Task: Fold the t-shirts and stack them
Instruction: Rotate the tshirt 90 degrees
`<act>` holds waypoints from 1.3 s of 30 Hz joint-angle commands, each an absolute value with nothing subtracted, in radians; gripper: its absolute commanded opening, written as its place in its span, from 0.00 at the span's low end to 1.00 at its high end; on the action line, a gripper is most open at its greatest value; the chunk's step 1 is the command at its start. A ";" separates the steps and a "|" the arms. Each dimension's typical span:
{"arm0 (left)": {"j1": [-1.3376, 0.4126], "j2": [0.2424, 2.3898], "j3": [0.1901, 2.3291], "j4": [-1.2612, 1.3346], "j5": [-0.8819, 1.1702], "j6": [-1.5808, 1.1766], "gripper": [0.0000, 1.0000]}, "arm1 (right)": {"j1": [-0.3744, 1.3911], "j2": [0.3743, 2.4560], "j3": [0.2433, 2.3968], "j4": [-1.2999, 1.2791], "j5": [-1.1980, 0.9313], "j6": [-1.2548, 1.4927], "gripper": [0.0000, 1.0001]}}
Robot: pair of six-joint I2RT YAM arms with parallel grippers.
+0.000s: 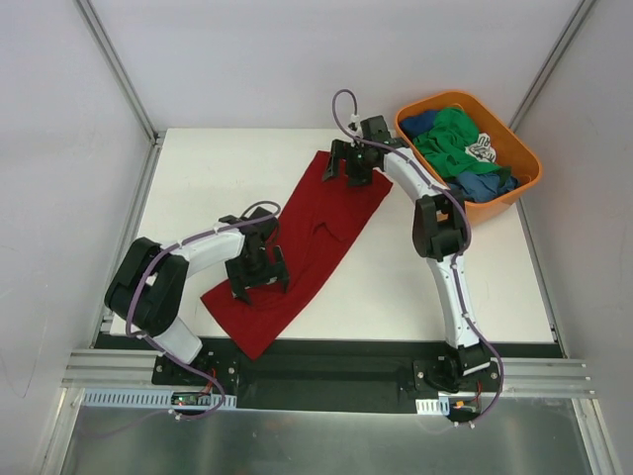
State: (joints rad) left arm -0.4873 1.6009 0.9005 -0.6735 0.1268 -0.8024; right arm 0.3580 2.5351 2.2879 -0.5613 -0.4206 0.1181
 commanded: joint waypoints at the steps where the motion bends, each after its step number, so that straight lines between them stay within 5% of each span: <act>1: -0.520 1.551 0.903 -0.683 0.155 -0.822 0.99 | 0.357 2.406 2.298 -0.518 -0.401 0.006 0.97; 5: -0.520 1.496 0.960 -0.707 0.140 -0.764 0.99 | 0.362 2.243 2.165 -0.621 -0.322 -0.043 0.97; 10: -0.523 1.492 0.991 -0.706 0.187 -0.724 0.99 | 0.437 1.972 1.699 -0.549 -0.359 -0.005 0.97; 16: -0.567 1.534 0.996 -0.696 0.302 -0.614 0.99 | 0.595 1.942 1.566 -0.531 -0.400 0.106 0.97; 32: -0.586 1.785 1.049 -0.552 0.498 -0.592 0.99 | 0.523 2.200 1.756 -0.660 -0.294 0.109 0.97; 39: -0.612 1.939 1.277 -0.535 0.517 -0.620 0.99 | 0.443 2.477 2.172 -0.782 -0.330 -0.038 0.97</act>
State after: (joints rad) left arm -0.5861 1.8496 1.1419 -0.6056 0.5240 -0.6178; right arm 0.4885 2.3386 1.9743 -0.7193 -0.3649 0.0769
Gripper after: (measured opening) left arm 0.993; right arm 0.968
